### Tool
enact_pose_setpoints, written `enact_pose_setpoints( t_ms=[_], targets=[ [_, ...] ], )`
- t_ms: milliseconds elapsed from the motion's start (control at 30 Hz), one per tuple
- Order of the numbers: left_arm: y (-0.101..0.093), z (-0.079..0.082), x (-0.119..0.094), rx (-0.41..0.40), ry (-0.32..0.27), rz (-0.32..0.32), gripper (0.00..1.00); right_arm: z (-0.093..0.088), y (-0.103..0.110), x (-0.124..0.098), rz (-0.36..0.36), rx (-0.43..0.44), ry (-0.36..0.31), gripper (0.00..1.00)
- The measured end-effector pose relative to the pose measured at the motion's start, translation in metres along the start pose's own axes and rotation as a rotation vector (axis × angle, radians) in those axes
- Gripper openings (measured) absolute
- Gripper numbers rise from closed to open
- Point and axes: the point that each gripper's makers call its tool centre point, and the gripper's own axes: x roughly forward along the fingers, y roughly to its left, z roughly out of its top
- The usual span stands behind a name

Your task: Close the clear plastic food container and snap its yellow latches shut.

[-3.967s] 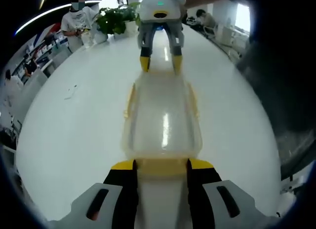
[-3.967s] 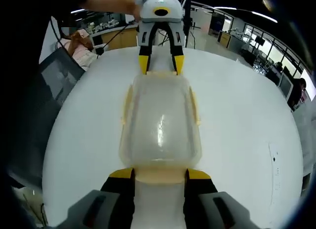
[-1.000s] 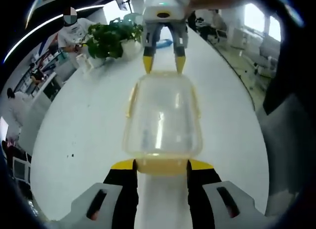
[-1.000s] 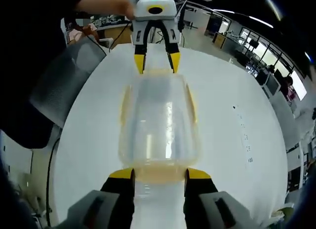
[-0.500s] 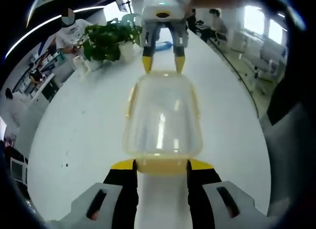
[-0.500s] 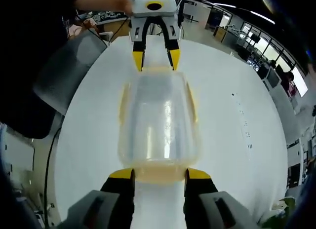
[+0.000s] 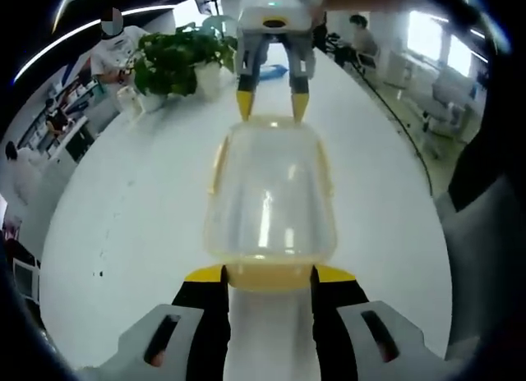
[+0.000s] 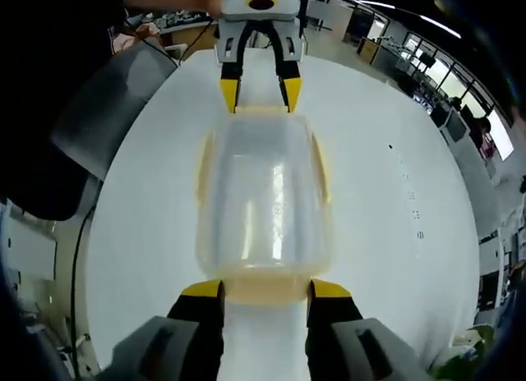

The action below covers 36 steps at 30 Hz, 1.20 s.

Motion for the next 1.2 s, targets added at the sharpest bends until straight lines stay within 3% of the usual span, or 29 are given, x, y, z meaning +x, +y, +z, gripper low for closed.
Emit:
enact_pose_setpoints(
  t_ms=[533,967,1200],
  targets=[
    [-0.005,-0.015,-0.001,0.006,0.025,-0.033,0.35,0.007,0.013,0.013,0.055,0.027,-0.021,0.36],
    [-0.021,-0.056,-0.031,0.006,0.078,-0.108,0.36,0.055,0.039,0.032,0.077,0.051,-0.075,0.36],
    [-0.034,-0.077,-0.047,-0.012,0.076,-0.13,0.36,0.079,0.052,0.041,0.07,0.078,-0.111,0.36]
  ],
)
